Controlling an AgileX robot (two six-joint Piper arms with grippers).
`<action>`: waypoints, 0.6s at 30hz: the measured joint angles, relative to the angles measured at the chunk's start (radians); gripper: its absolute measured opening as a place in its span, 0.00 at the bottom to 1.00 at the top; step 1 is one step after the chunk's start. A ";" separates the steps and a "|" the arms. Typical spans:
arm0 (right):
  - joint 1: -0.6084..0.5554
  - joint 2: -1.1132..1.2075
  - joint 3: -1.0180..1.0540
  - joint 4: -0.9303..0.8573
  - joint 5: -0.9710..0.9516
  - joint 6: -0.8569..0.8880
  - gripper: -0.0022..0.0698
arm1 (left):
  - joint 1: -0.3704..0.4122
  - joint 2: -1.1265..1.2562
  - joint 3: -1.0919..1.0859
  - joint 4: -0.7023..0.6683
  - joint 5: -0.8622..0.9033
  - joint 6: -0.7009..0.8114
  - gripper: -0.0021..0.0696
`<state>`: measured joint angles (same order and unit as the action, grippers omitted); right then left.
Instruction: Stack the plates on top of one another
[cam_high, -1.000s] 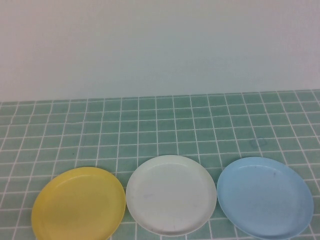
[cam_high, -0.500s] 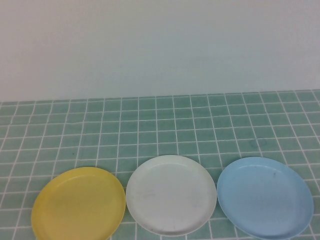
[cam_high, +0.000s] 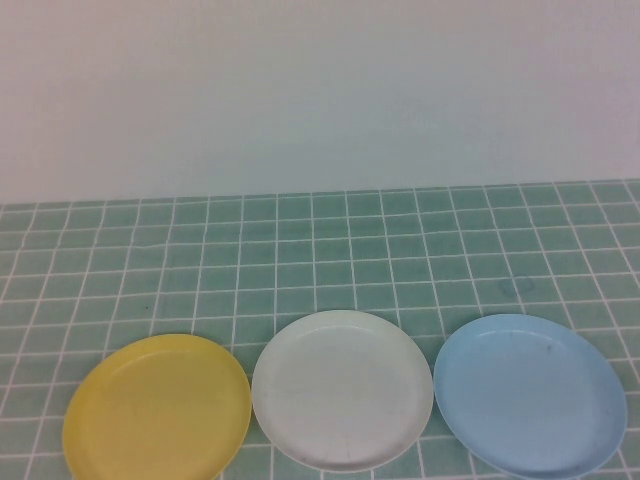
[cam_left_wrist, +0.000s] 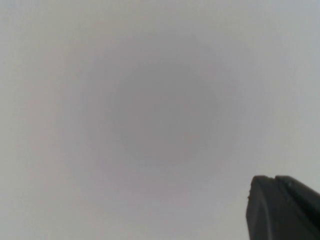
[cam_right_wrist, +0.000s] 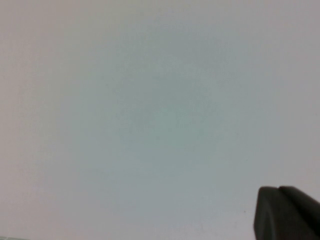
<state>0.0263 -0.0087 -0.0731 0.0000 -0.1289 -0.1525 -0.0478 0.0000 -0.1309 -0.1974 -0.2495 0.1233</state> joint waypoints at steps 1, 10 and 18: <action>0.000 0.000 0.000 0.000 0.000 0.000 0.03 | 0.000 -0.001 -0.002 -0.004 -0.007 0.000 0.03; 0.000 0.000 -0.017 0.000 0.081 0.007 0.03 | 0.000 0.000 -0.075 -0.021 0.336 0.000 0.03; 0.000 0.000 -0.072 0.000 0.298 0.018 0.03 | 0.000 0.005 -0.116 -0.046 0.524 -0.020 0.03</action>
<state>0.0263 -0.0087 -0.1453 0.0000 0.1692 -0.1349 -0.0478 0.0046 -0.2472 -0.2432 0.2749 0.1035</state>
